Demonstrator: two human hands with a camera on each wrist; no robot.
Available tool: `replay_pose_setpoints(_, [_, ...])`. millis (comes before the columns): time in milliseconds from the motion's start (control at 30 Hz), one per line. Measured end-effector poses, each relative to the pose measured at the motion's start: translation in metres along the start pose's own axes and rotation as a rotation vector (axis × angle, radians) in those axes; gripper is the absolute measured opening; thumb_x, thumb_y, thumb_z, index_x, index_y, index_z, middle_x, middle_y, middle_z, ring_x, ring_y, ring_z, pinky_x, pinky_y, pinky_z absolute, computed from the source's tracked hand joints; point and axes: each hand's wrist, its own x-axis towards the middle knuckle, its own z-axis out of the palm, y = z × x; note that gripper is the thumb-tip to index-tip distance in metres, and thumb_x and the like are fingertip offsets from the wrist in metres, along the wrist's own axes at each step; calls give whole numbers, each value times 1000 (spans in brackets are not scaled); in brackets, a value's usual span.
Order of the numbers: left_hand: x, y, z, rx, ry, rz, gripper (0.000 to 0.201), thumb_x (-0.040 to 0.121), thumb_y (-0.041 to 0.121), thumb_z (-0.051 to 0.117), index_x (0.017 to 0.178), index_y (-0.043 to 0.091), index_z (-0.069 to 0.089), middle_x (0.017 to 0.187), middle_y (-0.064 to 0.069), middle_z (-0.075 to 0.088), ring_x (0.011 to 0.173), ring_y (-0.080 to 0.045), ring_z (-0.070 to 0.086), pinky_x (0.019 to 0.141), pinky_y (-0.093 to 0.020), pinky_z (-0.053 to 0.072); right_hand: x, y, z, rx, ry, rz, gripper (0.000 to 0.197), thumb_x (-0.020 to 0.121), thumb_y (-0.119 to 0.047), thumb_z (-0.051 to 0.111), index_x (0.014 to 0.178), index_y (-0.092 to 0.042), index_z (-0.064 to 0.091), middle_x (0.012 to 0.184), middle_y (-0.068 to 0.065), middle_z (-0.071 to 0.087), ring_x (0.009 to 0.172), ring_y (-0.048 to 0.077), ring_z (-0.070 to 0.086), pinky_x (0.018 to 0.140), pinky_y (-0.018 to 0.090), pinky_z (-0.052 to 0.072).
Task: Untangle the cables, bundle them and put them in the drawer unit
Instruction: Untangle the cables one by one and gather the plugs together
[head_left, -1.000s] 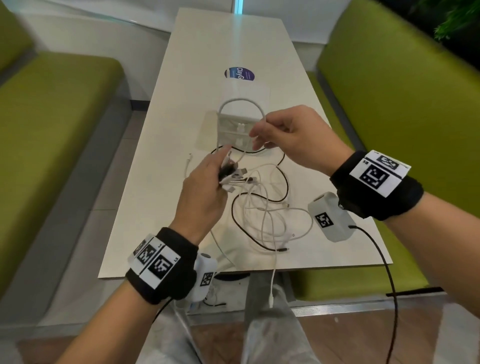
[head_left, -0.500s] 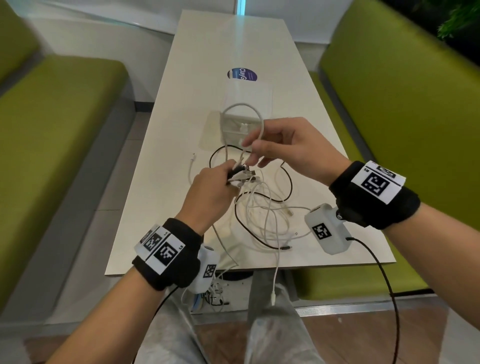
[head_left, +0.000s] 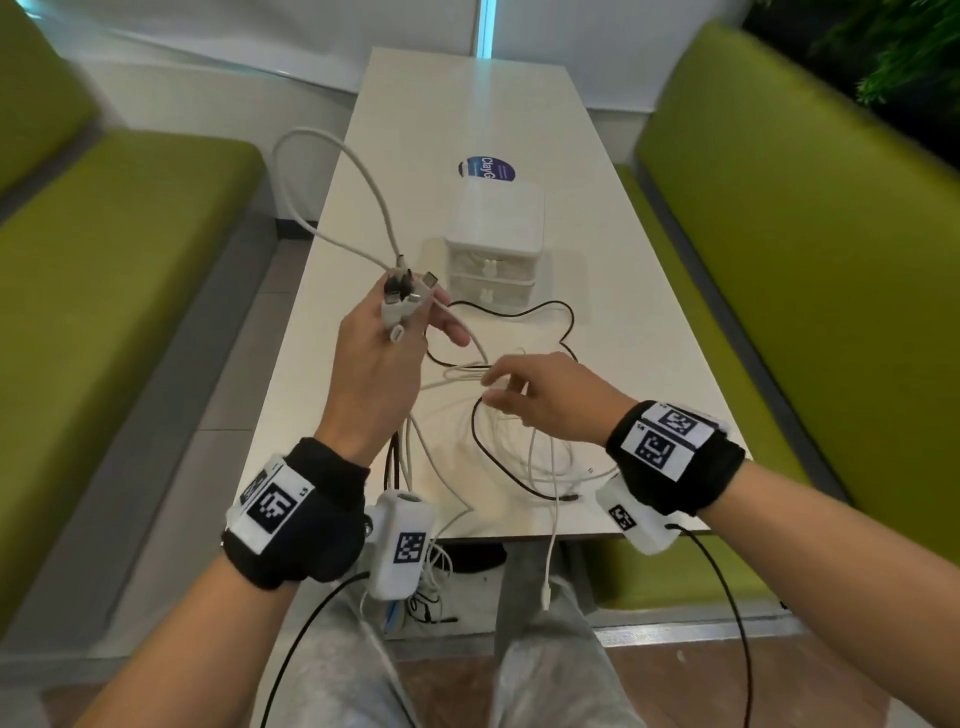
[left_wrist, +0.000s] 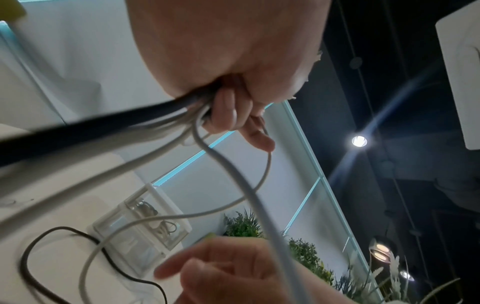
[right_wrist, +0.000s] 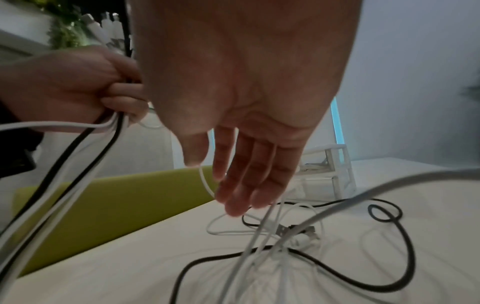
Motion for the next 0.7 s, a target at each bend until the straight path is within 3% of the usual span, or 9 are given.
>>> replay_pose_setpoints(100, [-2, 2, -8, -109, -30, -20, 25, 103, 31, 42, 87, 21, 59, 79, -12, 72, 40, 1, 41, 51, -18, 29, 0, -14, 1, 97, 3, -38, 67, 81, -60, 64, 138, -35, 38, 97, -12, 69, 75, -2, 59, 72, 23, 48])
replay_pose_setpoints(167, [-2, 2, -10, -172, -56, -31, 25, 102, 36, 44, 87, 24, 60, 80, -13, 72, 37, -4, 31, 45, -18, 26, 4, -24, 5, 88, 19, -105, 50, 88, -53, 61, 132, -33, 48, 98, -11, 70, 72, -2, 62, 71, 24, 48])
replay_pose_setpoints(233, [-4, 5, -13, -211, -72, -21, 24, 99, 41, 46, 87, 25, 61, 79, -11, 73, 37, -7, 26, 41, -18, 23, 7, -35, 5, 195, 102, -118, 23, 96, -37, 54, 108, -22, 68, 90, -9, 71, 67, 2, 64, 70, 23, 47])
replay_pose_setpoints(300, [-7, 8, -17, -229, -75, -6, 25, 97, 42, 46, 89, 26, 63, 79, -8, 73, 38, -8, 23, 39, -21, 20, 7, -44, 2, 377, 109, -97, 25, 99, -26, 52, 96, -11, 72, 87, -2, 73, 68, 12, 70, 66, 22, 51])
replay_pose_setpoints(367, [-8, 8, -23, -191, -50, -1, 28, 100, 38, 45, 90, 22, 66, 78, -6, 72, 38, -9, 24, 40, -21, 20, 1, -46, -5, 511, -27, -106, 26, 100, -18, 50, 94, -2, 70, 84, 9, 74, 70, 21, 72, 68, 31, 58])
replay_pose_setpoints(467, [-10, 1, -29, -158, -16, -37, 28, 103, 30, 45, 89, 18, 66, 72, -5, 68, 39, -11, 23, 41, -23, 19, -12, -40, -8, 549, -359, -102, 26, 101, -12, 49, 97, 5, 68, 86, 18, 74, 74, 27, 73, 77, 43, 60])
replay_pose_setpoints(700, [-17, -10, -32, -149, -16, -108, 33, 104, 24, 43, 79, 21, 63, 57, 2, 46, 44, -8, 28, 43, -22, 20, -31, -14, 22, 298, -722, 15, 25, 97, -10, 47, 103, -1, 70, 89, 8, 75, 81, 24, 73, 82, 34, 57])
